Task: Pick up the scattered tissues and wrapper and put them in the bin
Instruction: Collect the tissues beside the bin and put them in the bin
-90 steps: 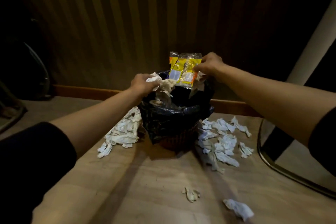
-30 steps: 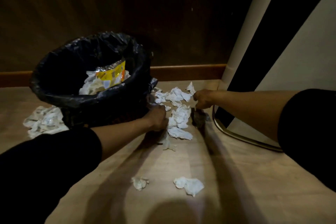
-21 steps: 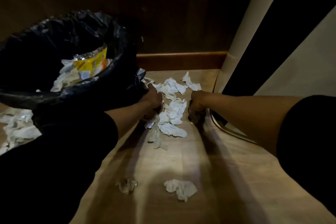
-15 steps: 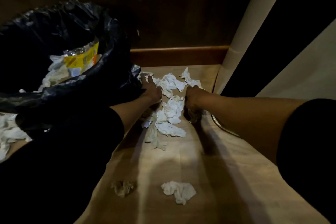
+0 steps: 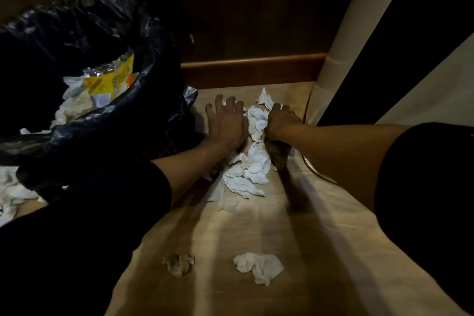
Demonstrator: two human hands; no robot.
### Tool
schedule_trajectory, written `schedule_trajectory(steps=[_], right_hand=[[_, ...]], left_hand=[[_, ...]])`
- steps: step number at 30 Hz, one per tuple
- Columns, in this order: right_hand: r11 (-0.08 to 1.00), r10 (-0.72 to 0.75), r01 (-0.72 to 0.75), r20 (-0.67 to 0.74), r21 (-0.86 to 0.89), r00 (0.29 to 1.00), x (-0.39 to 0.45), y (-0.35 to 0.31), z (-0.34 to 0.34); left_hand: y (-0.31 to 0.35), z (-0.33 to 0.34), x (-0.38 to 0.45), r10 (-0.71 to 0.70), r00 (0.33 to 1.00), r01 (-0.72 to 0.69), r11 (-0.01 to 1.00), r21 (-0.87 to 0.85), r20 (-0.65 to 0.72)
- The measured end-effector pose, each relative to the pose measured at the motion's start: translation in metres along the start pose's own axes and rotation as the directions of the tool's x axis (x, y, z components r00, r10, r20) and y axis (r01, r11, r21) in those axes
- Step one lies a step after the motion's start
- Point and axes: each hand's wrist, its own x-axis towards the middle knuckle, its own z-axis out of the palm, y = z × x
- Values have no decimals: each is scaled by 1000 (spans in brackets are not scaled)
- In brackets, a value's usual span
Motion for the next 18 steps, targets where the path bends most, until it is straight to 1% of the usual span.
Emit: schedule_trajectory(steps=[1,3,5,6,7,9,11,13,16,18], right_hand=[[1000,5,-5,26,-13,1000,0,0,0],[999,7,-4,71,-34,997,1,2,2],[999,-9,14,99,-46,995,2,5,5],[998,-21,26,108,-49,994,2,7,7],[998,-29,35,114,-45,993,3,9,8],[998,-43,48,109,-39,993,5,13,7],[997,-48,55,107,-58,993,9,15,6],[994,-50,62,141,-87,989,11,14,8],[980,-122,147,177,-133,977,7,8,12],[969,-174,198,158,-146,972,1,3,12]], left_hand=[[0,-6,8,-34,998,35,999,-13,43],[0,-9,22,-64,976,76,996,-53,207],[-2,-4,23,-22,919,65,993,-98,393],[-3,0,17,-7,884,73,989,-125,467],[-4,1,8,3,861,83,986,-146,508],[-4,1,-15,33,865,57,985,-162,501],[-5,-6,-36,83,878,-10,988,-156,472],[-10,-16,-55,106,871,-45,989,-138,479],[-21,-28,-84,114,837,-48,990,-136,535],[-28,-36,-101,125,789,-52,989,-137,601]])
